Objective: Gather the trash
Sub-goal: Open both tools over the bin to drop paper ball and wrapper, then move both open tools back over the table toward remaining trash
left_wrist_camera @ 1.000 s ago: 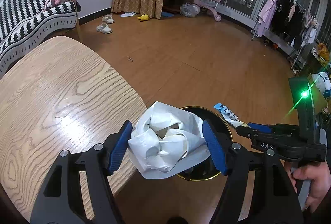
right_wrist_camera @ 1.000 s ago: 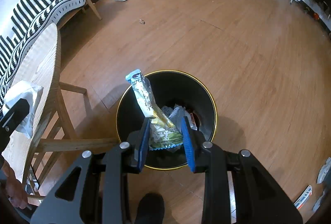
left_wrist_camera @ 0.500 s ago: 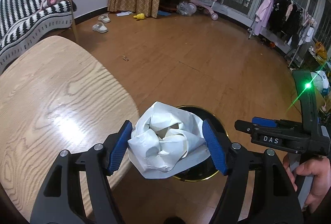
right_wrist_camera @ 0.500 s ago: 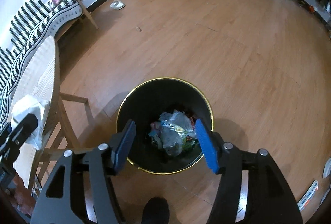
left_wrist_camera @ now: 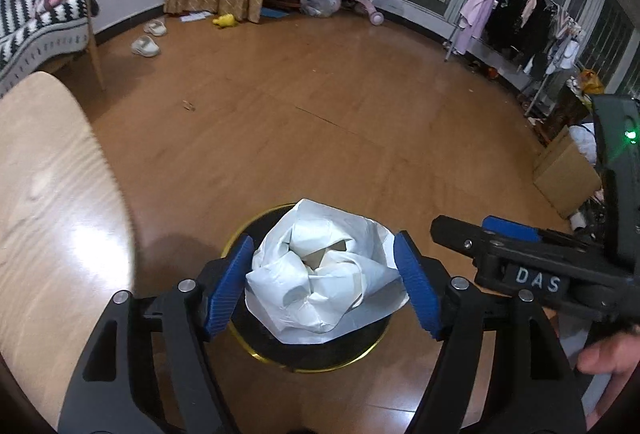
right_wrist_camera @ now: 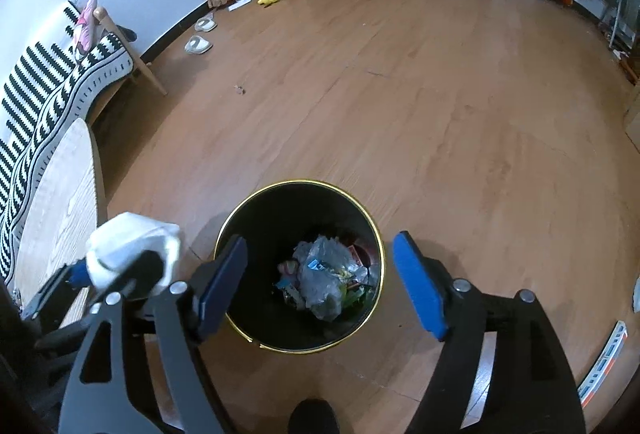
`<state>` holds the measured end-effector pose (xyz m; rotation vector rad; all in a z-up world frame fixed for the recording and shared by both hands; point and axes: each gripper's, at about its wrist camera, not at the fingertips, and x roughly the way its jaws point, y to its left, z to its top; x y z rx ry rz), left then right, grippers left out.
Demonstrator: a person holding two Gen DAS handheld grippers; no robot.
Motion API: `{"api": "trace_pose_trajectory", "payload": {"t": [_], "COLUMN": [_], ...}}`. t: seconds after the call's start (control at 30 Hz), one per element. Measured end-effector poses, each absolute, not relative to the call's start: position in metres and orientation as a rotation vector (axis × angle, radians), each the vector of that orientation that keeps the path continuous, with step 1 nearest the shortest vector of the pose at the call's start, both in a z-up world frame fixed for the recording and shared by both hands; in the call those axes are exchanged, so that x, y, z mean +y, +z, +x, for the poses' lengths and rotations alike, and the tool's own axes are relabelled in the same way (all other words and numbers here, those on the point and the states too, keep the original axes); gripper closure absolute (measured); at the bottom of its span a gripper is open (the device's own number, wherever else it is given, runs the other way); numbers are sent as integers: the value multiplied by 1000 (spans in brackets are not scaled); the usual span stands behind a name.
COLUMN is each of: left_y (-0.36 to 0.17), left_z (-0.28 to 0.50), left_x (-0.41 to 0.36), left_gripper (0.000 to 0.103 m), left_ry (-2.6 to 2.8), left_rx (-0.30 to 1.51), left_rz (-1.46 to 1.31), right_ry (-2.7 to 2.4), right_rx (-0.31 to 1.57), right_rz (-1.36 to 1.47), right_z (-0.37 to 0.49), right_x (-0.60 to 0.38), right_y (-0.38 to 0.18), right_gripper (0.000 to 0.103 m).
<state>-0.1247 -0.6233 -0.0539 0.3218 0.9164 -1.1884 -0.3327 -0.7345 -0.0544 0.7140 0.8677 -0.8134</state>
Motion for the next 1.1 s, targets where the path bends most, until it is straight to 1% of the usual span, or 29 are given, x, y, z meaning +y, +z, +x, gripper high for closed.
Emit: {"api": "trace_pose_trajectory", "payload": {"t": [0.07,0.13,0.2,0.23,0.5,0.63,0.77,1.1], "left_y": [-58,-60,-60,-59,-49,-32,-12,26], "left_z": [-126,-126,-127,-127,-118,-110,-92,-17], "left_x": [-629,-634,-635,-635,-612,-585,-541,-408], "left_gripper": [28,18,12,11,9,8,7,7], "left_ry": [-1196,-1196,-1196,-1197,-1173,-1151,-1091,-847], "left_rx": [922,928,922,917,917,882,825,795], "left_rz": [321,325,318,317,292,300,290,153], "right_ry": [-832,-881,-901,-900,-855,-824,-775,-558], "right_rx": [857,830,770,756,787,789,789,811], "right_rz": [726,748,794,810,777,722,692,557], "right_z": [-339,-351,-365,-369,-352,-331,-302,-188], "right_x": [-739,-746,-754,-757,-750,-732,-709,-617], "right_y": [-54,-51,-45,-44,-42,-32,-23,-3], "right_gripper": [30,30,29,28,28,24,23,21]}}
